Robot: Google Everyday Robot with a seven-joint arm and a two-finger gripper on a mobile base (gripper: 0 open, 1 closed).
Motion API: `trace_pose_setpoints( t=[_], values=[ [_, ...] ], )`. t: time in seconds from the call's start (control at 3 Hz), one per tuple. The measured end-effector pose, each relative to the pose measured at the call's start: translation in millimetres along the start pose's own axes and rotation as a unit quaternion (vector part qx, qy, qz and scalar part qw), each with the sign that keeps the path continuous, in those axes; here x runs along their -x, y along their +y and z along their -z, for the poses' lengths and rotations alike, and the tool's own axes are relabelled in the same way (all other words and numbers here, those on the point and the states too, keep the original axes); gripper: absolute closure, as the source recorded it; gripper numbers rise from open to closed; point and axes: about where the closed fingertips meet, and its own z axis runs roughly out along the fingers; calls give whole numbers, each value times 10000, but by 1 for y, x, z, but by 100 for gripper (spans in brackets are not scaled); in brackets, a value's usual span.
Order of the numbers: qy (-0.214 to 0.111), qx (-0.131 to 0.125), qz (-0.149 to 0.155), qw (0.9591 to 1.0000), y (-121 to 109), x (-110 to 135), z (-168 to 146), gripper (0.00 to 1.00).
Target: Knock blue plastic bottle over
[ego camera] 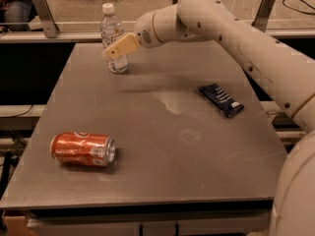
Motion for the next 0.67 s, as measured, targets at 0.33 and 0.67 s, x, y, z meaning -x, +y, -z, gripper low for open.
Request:
trace_pose_setpoints(
  t=[0.33,0.67],
  values=[
    [-287,-82,-116,9995,-4,7,-31,0],
    [-476,-203,-253,9983,-7,10,-50,17]
  ],
)
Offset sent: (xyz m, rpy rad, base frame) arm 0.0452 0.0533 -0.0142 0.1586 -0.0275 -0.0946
